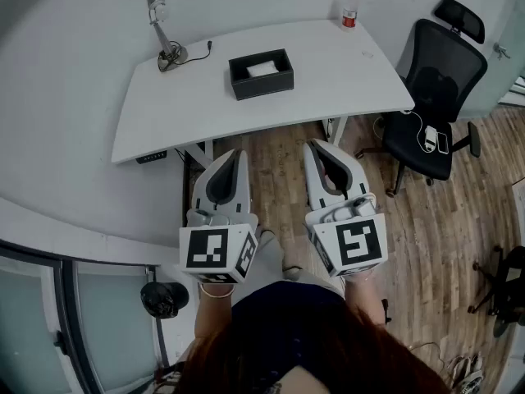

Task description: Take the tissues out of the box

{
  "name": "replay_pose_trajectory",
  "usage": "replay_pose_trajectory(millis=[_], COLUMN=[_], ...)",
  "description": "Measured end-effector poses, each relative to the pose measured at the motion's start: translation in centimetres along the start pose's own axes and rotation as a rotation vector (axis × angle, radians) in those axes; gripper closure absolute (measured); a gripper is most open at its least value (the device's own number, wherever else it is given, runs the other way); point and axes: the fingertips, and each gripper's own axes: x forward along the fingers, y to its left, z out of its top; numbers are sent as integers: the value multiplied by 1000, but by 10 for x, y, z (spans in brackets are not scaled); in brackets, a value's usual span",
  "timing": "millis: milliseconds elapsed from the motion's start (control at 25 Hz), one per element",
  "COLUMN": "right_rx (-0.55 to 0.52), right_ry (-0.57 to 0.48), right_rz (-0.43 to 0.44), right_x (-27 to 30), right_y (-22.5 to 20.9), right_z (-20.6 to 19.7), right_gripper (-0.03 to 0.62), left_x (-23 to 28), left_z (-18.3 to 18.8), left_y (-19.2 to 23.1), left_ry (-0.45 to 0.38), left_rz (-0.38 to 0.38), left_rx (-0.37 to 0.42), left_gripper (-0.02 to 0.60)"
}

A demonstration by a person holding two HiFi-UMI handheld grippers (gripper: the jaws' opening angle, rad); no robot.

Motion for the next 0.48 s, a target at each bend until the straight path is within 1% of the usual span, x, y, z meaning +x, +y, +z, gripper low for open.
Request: replay_pose_trajectory(millis=[120,240,480], right_rx=[6,19,-4], right_ry=[-9,-7,16], right_rz=[-1,23,42], right_x=[3,10,37], right_y=[0,0,3], right_z=[1,0,-6], right_gripper=[576,576,576], left_x=[4,10,28], left_z=[-1,-3,-5], left_y=[5,10,28], left_ry=[1,5,6], left_rz=[3,4,0], left_rx=[-5,-10,-17], left_gripper=[561,561,561])
